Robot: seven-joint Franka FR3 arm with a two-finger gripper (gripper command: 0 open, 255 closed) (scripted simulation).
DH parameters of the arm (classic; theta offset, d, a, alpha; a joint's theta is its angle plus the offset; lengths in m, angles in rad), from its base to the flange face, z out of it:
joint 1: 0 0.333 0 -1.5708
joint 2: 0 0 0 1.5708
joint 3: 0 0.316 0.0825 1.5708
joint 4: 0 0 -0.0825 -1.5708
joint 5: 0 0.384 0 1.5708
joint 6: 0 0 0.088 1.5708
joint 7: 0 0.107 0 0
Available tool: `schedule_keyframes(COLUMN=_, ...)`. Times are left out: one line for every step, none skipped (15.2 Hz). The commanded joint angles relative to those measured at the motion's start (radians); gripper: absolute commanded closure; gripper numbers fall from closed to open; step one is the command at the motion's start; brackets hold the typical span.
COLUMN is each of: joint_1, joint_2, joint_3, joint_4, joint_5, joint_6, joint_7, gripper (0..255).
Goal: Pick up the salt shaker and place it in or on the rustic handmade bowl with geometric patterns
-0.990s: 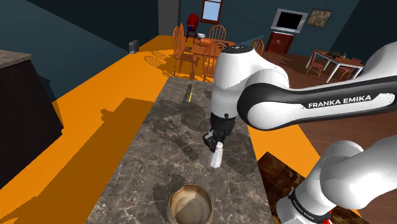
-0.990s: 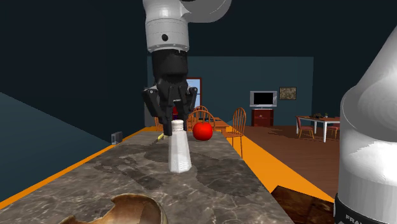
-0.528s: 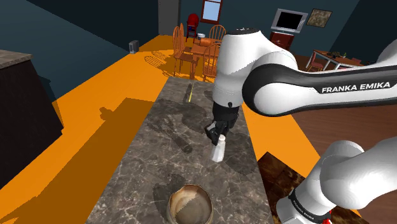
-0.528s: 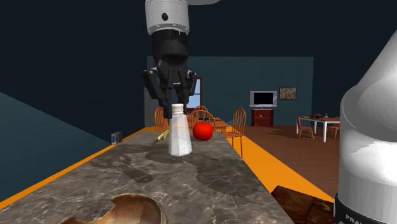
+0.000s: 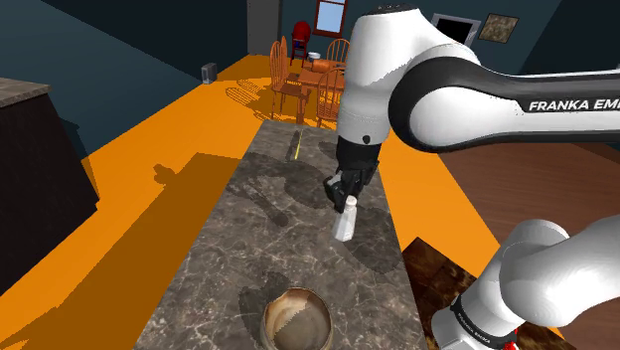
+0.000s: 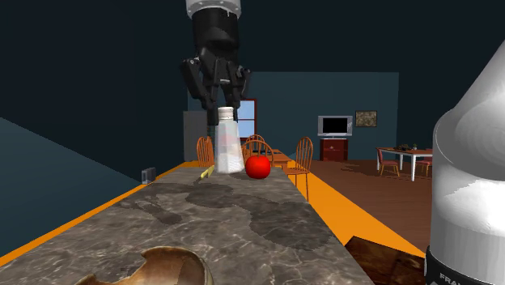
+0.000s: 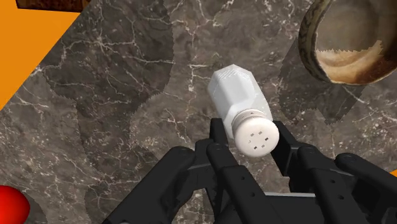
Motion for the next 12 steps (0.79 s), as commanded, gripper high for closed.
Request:
schedule_keyframes(joint_1=-0.002, joint_2=0.000, joint_3=-0.004, joint_4=0.025, joint_5=-0.003, joint_6=-0.025, joint_7=-0.001, gripper=255)
schedule_keyframes(joint_1=-0.002, joint_2=-0.001, joint_3=-0.005, joint_4=0.032, joint_5=-0.004, joint_6=-0.033, joint_7=-0.002, gripper=255)
schedule_keyframes(joint_1=0.005, joint_2=0.004, joint_3=0.013, joint_4=0.048, joint_5=0.004, joint_6=-0.043, joint_7=0.022, gripper=255)
schedule_keyframes(joint_1=0.012, joint_2=0.010, joint_3=0.031, joint_4=0.065, joint_5=0.011, joint_6=-0.053, joint_7=0.047, gripper=255)
schedule_keyframes(joint_1=0.018, joint_2=0.017, joint_3=0.050, joint_4=0.084, joint_5=0.017, joint_6=-0.063, joint_7=0.071, gripper=255)
schedule_keyframes(joint_1=0.024, joint_2=0.026, joint_3=0.068, joint_4=0.103, joint_5=0.023, joint_6=-0.072, joint_7=0.096, gripper=255)
schedule_keyframes(joint_1=0.029, joint_2=0.035, joint_3=0.087, joint_4=0.123, joint_5=0.028, joint_6=-0.081, joint_7=0.121, gripper=255)
schedule_keyframes(joint_1=0.033, joint_2=0.046, joint_3=0.107, joint_4=0.144, joint_5=0.032, joint_6=-0.090, joint_7=0.147, gripper=255)
schedule_keyframes(joint_1=0.037, joint_2=0.058, joint_3=0.127, joint_4=0.167, joint_5=0.035, joint_6=-0.099, joint_7=0.173, gripper=255)
schedule_keyframes(joint_1=0.041, joint_2=0.071, joint_3=0.147, joint_4=0.190, joint_5=0.038, joint_6=-0.108, joint_7=0.199, gripper=255)
schedule_keyframes(joint_1=0.044, joint_2=0.086, joint_3=0.168, joint_4=0.215, joint_5=0.039, joint_6=-0.116, joint_7=0.226, gripper=255)
schedule_keyframes(joint_1=0.046, joint_2=0.102, joint_3=0.190, joint_4=0.240, joint_5=0.040, joint_6=-0.125, joint_7=0.254, gripper=255)
